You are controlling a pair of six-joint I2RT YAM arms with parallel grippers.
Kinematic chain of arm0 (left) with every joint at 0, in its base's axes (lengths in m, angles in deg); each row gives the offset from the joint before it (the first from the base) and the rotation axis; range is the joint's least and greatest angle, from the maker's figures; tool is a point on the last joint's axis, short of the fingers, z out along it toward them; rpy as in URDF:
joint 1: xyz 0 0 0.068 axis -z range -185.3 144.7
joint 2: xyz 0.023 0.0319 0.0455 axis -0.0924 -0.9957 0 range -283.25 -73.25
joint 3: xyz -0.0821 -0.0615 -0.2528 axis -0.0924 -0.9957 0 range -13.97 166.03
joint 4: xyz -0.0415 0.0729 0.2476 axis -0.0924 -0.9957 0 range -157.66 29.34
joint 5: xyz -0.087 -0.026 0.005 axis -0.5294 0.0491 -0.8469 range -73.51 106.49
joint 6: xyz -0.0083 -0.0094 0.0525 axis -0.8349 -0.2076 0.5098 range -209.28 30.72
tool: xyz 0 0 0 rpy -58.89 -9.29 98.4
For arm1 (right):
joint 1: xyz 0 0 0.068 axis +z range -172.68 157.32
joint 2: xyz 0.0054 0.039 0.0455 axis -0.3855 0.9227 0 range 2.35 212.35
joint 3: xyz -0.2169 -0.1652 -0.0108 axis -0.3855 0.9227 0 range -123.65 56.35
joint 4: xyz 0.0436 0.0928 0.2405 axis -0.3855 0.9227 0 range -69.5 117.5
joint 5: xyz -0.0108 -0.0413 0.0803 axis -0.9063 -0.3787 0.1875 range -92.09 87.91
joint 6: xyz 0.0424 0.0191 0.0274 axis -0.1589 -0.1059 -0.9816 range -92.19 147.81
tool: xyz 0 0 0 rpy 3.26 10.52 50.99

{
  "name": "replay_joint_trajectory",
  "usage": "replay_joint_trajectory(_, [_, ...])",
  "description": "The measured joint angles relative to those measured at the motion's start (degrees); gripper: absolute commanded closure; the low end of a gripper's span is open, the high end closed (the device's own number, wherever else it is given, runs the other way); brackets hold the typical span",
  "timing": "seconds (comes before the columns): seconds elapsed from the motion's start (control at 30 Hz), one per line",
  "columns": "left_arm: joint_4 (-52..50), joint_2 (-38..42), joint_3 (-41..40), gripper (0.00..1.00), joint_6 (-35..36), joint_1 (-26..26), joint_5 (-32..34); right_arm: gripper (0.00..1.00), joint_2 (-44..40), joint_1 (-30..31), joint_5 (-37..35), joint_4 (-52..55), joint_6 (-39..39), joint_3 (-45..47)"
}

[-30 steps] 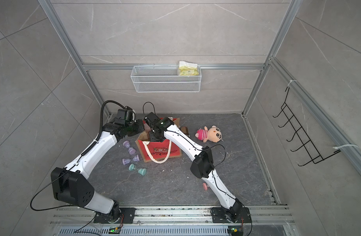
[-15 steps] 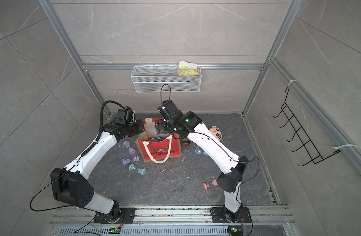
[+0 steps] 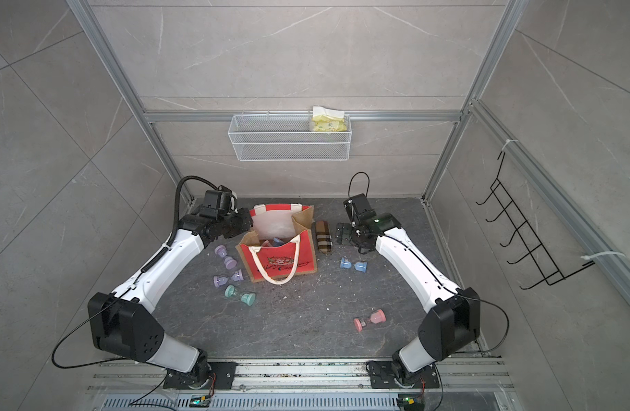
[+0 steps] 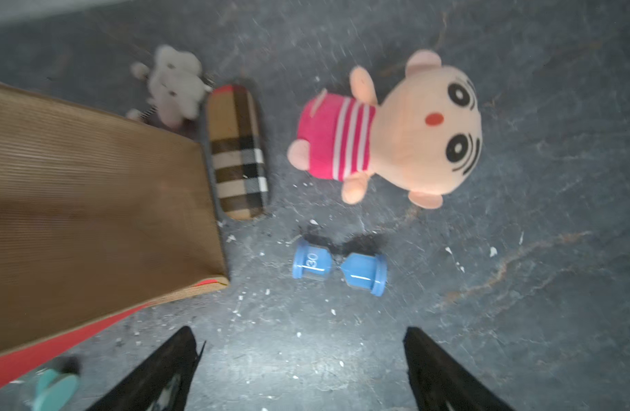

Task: Put the hourglass into the canvas bag
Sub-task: Place the hourglass in the canvas bag, then pick up the hourglass from the center of the board.

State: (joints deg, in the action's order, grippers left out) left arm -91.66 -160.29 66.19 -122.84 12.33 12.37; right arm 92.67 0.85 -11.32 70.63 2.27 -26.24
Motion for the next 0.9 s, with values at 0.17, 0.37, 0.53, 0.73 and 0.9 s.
replay_joint_trajectory(0.17, [-0.07, 0.46, -0.26, 1.0, -0.59, 0.92, 0.04, 0.05, 2.62, -1.09, -1.55, 0.5, 4.28, 4.92])
replay_joint_trajectory(0.37, [-0.02, 0.46, -0.26, 1.0, -1.62, 2.1, 0.2, 0.05, 10.05, -1.51, -4.57, 2.54, 9.03, 5.03])
replay_joint_trajectory(0.53, [-0.04, 0.46, -0.26, 1.0, -2.12, 2.62, 0.9, 0.04, 13.31, -1.49, -6.56, 4.17, 12.79, 4.72])
replay_joint_trajectory(0.73, [-0.2, 0.46, -0.26, 1.0, -2.19, 2.64, 1.14, 0.03, 19.52, -1.49, -8.85, 5.4, 16.44, 2.91])
replay_joint_trajectory(0.9, [-0.28, 0.44, -0.26, 1.0, -2.1, 2.64, 1.62, 0.03, 22.86, -1.51, -9.64, 5.42, 18.34, 1.31])
